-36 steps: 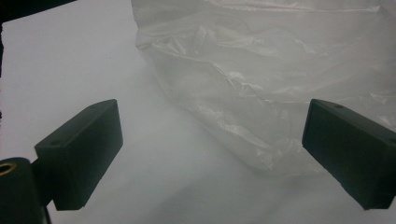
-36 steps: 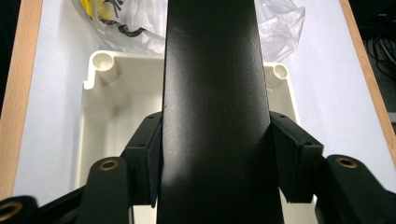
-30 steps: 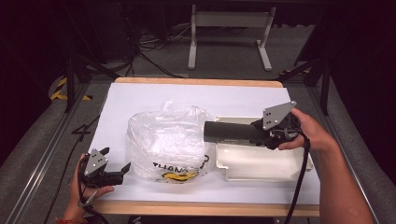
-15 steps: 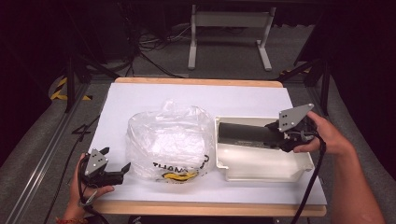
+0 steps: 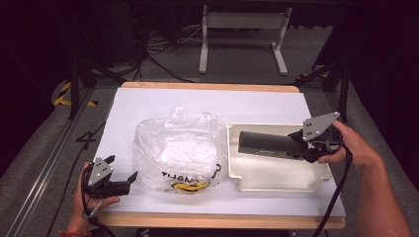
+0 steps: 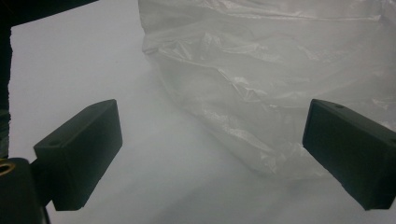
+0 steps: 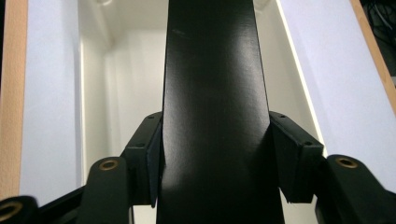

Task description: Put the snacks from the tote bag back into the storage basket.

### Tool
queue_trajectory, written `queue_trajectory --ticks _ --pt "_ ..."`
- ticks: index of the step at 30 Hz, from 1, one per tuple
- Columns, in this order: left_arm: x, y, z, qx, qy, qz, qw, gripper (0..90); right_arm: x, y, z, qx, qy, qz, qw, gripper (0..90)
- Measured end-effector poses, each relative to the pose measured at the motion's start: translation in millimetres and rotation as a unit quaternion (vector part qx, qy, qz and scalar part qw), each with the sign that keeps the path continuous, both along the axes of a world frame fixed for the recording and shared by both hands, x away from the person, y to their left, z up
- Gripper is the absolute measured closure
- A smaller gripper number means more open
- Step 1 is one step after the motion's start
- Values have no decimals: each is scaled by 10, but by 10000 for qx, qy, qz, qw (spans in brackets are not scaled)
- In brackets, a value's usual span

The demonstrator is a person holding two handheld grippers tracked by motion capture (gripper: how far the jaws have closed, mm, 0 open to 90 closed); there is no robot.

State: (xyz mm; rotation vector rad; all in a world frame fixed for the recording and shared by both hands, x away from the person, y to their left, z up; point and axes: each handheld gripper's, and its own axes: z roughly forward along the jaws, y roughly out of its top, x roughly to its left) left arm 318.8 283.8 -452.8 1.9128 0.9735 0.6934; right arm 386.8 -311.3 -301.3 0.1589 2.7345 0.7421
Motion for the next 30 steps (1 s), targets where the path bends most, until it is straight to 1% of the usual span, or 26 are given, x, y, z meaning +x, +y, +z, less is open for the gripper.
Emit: queue_trajectory --ticks 6,10,12,16,27,30 --pt "2 2 -1 3 5 -2 10000 56 27 -25 -50 -93 90 21 9999 429" --pt "2 -1 -2 1 13 -9 10000 56 57 -10 -105 -218 205 59 9995 429" --pt "1 0 -1 3 8 -5 10000 56 68 -2 -124 -260 223 76 9994 429" --pt "1 0 -2 5 11 -4 10000 56 110 14 -182 -384 346 99 9986 429" --pt "0 0 -2 3 11 -12 10000 56 203 67 -362 -621 540 121 9965 428" --pt "0 -1 -2 1 11 -13 10000 56 219 82 -391 -661 569 143 9961 428"
